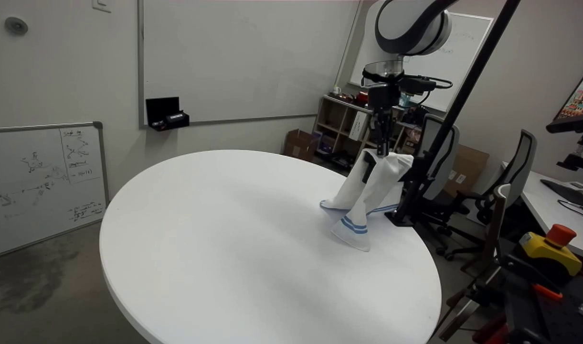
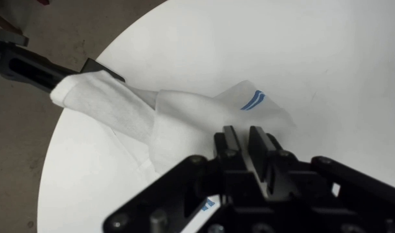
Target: Pick up the towel and put it on the black object
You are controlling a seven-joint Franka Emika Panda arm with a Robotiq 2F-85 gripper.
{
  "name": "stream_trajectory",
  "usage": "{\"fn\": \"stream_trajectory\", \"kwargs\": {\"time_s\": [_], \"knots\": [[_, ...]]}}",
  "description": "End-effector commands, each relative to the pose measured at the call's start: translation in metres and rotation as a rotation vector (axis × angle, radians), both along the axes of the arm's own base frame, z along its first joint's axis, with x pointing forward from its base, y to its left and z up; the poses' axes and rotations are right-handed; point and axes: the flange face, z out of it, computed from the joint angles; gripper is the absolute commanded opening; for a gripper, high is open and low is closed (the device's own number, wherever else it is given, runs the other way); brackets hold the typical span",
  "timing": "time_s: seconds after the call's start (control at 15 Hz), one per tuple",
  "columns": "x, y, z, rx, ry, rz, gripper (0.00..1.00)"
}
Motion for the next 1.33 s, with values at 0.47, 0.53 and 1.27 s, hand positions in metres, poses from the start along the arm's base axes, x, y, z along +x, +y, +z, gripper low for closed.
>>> {"fn": "stream_trajectory", "kwargs": {"time_s": [0.47,0.53,1.27], "knots": [[0.004,-0.005,0.014,0.061,-0.027,0.034,0.01],[0.003,-0.005,0.018,0.07,-0.038,0.038,0.01],[-0.008,0.009,0.093,0.152,-0.183,0.147,0.01]]}}
